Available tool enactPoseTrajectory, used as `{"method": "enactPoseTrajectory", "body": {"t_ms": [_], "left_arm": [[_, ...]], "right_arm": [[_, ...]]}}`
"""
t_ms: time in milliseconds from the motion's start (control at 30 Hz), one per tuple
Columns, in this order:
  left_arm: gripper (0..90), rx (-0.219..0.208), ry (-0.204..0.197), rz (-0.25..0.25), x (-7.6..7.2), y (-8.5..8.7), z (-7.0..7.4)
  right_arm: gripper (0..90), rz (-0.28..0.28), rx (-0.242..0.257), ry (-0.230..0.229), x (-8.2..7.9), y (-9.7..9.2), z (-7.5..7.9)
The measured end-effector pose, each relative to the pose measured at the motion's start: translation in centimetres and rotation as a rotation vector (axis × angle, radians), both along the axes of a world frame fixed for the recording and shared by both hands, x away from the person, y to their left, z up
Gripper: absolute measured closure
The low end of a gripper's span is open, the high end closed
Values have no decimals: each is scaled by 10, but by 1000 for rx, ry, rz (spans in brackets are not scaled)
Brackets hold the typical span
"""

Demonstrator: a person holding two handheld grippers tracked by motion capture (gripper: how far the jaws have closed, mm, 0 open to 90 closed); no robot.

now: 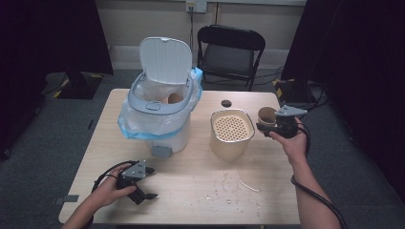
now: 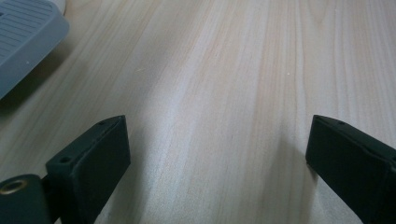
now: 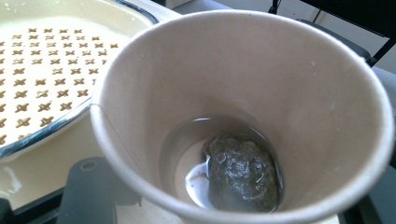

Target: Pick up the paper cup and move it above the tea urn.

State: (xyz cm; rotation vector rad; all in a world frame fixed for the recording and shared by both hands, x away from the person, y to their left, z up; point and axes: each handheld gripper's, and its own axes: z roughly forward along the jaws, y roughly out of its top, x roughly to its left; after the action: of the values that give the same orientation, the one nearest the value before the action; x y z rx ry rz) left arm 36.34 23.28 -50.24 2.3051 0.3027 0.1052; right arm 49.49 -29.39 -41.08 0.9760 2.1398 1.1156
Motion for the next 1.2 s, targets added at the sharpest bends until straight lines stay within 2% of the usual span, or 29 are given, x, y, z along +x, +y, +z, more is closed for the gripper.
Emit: {"method": "enactPoseTrajectory", "body": {"t_ms": [367,667,800,933,1100,1200], "left_arm": [[37,10,6,-8,0,-1,0],[21,11,1,-15,0,-1,0],[21,11,0,-15,0,-1,0],[17,11,1,-19,0,-2,-1],[1,11,7,-15,0,-3,-1],[0,11,7,-15,0,-3,-1]], "right_arm": [[313,5,-37,-28,8,6,10],[314,3,-41,-48,15,10,13],[316,1,-57,-58,17,11,15],[317,-6,-106,-92,18,14,20],[318,-7,-117,-127,20,17,27],[319,-4,-148,-143,21,21,30]]}}
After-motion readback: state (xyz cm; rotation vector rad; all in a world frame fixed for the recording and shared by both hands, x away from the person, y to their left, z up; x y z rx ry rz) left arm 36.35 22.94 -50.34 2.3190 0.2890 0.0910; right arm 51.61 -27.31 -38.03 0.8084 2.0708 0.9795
